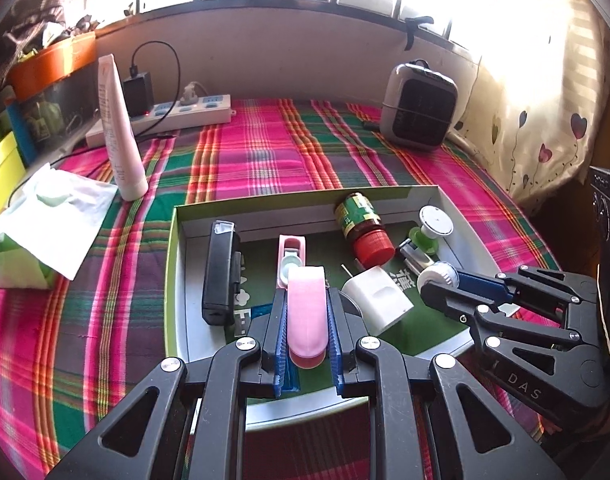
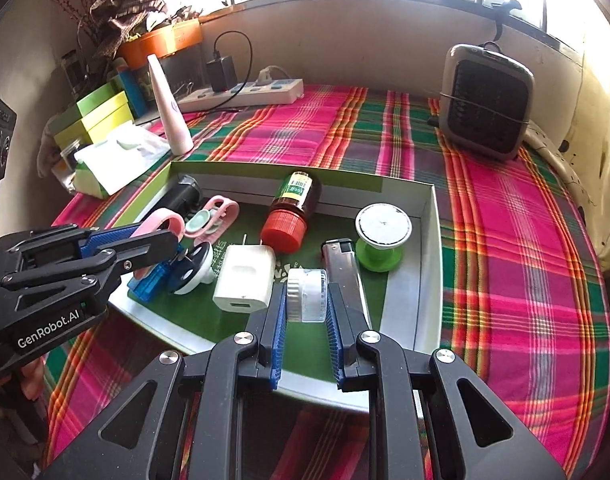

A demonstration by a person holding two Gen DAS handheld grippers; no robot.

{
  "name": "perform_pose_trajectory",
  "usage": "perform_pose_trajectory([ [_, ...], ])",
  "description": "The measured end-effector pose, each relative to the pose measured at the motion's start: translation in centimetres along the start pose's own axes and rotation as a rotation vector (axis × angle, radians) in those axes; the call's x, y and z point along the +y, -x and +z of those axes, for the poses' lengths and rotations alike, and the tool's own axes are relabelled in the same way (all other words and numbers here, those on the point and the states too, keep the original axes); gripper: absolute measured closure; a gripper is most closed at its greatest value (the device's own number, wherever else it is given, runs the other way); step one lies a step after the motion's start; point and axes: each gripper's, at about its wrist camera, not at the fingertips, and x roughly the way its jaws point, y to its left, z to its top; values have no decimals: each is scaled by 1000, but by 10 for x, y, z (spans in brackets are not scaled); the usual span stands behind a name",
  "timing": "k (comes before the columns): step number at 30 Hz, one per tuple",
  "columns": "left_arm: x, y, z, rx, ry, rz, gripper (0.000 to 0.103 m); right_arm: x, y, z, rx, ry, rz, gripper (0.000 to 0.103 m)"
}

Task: Organize rigid objects
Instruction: 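Carry the pink piece and white cap over the green box lid, then lower both tools into the box and open them to release pink piece and cap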

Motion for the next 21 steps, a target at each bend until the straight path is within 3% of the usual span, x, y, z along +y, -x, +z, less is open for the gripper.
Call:
perform_pose_trajectory([
  [21,3,-10,0,14,19,-1,86,2,-8,2,-8,29,-27,83],
])
